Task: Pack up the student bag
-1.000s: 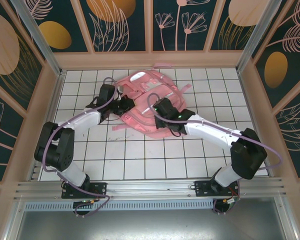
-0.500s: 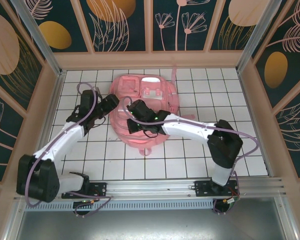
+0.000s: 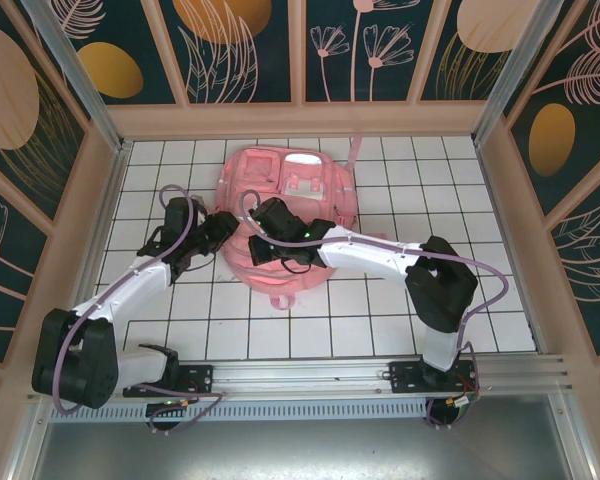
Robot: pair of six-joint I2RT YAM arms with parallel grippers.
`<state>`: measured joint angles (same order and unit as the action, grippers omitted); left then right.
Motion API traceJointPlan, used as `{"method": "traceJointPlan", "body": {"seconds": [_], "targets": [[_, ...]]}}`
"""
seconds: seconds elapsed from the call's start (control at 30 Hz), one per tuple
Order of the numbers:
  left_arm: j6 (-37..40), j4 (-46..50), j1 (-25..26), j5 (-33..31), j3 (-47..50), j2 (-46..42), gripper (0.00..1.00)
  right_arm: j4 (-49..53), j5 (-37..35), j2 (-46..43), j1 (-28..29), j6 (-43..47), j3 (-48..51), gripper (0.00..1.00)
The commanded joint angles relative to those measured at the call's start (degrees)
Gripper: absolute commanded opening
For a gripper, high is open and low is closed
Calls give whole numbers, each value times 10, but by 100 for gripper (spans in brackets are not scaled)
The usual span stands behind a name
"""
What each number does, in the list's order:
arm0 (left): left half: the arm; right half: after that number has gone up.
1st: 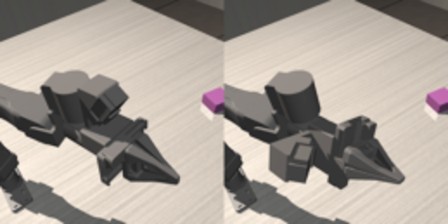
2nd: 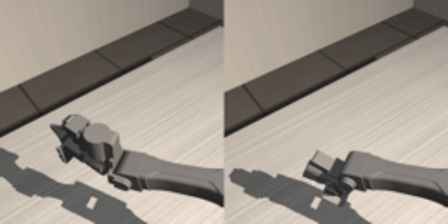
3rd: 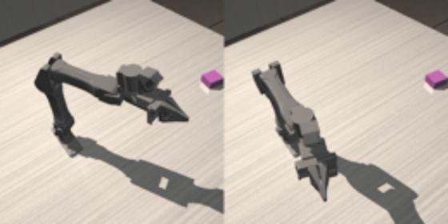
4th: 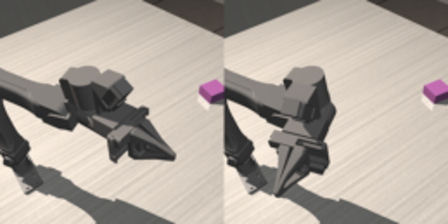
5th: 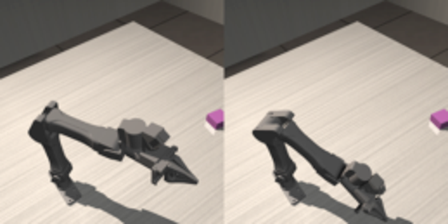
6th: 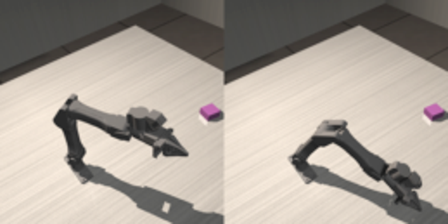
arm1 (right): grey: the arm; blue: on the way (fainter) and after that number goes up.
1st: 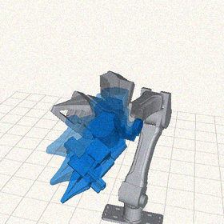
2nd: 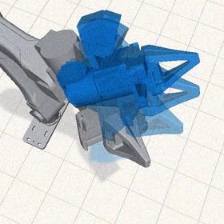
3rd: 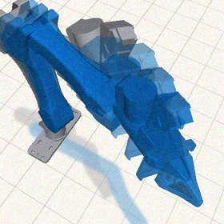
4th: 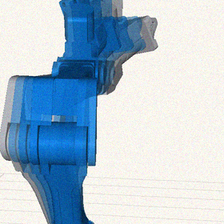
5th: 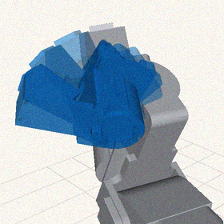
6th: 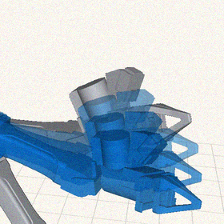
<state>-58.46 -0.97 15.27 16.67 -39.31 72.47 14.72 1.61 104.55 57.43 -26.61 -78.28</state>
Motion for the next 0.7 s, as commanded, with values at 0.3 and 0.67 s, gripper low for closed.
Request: {"method": "traceJointPlan", "body": {"seconds": [0.3,0.67], "targets": [[-13,-48,0,7,0,29,11,33,-37,-19,1,1,-8,0],[15,-29,0,-48,0,39,4,84,-115,-168,-89,13,166,0]]}}
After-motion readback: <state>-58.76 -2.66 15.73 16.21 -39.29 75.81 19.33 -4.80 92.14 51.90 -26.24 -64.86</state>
